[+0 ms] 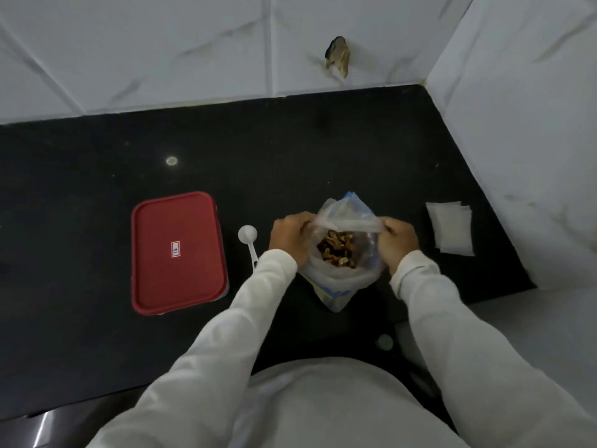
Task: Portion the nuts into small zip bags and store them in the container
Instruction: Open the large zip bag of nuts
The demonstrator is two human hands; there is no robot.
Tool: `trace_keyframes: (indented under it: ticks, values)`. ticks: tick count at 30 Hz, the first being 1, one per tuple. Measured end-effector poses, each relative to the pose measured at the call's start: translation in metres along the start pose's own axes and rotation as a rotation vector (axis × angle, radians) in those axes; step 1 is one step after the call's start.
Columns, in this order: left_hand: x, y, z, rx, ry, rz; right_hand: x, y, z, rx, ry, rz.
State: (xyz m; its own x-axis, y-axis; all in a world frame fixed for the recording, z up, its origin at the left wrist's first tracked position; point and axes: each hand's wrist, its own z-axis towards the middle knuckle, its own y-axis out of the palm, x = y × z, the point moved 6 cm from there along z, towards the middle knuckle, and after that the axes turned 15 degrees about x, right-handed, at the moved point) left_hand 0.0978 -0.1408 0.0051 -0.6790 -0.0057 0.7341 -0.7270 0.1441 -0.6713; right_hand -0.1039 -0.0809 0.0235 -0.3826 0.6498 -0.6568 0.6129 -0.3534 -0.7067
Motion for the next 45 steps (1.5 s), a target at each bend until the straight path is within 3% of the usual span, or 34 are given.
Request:
trace_keyframes:
  ticks: [2,4,6,9,10,12,14,19,22,24,27,30,33,35,37,40,42,45]
  values:
    - [-0.011,0.006,0.002,-0.072,-0.164,-0.209,0.009,0.008,0.005,-0.16,0.278,0.186]
    - [-0.012,0.009,0.004,-0.074,-0.255,-0.32,0.005,0.011,0.006,-0.268,0.311,0.234]
    - [0.0,0.007,0.004,-0.057,-0.132,-0.264,-0.008,0.004,0.006,-0.227,0.032,0.206]
    - [0.029,0.008,0.008,0.079,0.321,0.087,-0.036,0.0,-0.009,-0.086,-0.651,0.005]
    - [0.038,0.01,0.011,0.103,0.4,0.154,-0.037,0.007,-0.008,-0.072,-0.762,-0.085]
    - [0.045,0.021,0.022,0.048,0.398,0.273,-0.038,0.021,0.007,-0.045,-0.813,-0.285]
    - [0.044,0.029,0.03,-0.023,0.28,0.253,-0.038,0.028,0.025,-0.051,-0.729,-0.334]
    - [0.025,0.037,0.04,-0.05,-0.234,-0.33,-0.032,0.034,0.038,-0.218,-0.276,0.096]
    - [0.013,0.04,0.04,-0.048,-0.465,-0.497,-0.025,0.042,0.038,-0.349,-0.025,0.232]
    - [0.011,0.034,0.037,0.02,-0.495,-0.471,-0.023,0.033,0.039,-0.316,0.009,0.255]
    - [0.021,0.011,0.013,0.171,-0.367,-0.233,-0.012,0.007,0.028,-0.195,-0.048,0.188]
    - [0.024,0.002,-0.031,0.14,-0.318,0.166,0.007,-0.002,0.006,-0.144,-0.247,-0.057]
    - [0.015,0.009,-0.059,0.078,-0.407,0.222,0.024,0.009,-0.002,-0.194,-0.18,-0.098]
    - [0.007,0.01,-0.063,0.107,-0.484,0.082,0.032,0.013,-0.001,-0.209,-0.046,-0.038]
    - [-0.007,0.011,-0.063,0.167,-0.594,-0.182,0.038,0.016,0.002,-0.199,0.181,0.213]
    - [-0.022,0.024,-0.064,0.195,-0.866,-0.829,0.042,0.022,-0.006,-0.282,0.643,0.637]
    - [-0.023,0.035,-0.065,0.187,-0.989,-1.146,0.039,0.026,-0.008,-0.333,0.726,0.757]
    - [-0.027,0.035,-0.077,0.255,-1.043,-1.039,0.041,0.021,-0.014,-0.317,0.714,0.803]
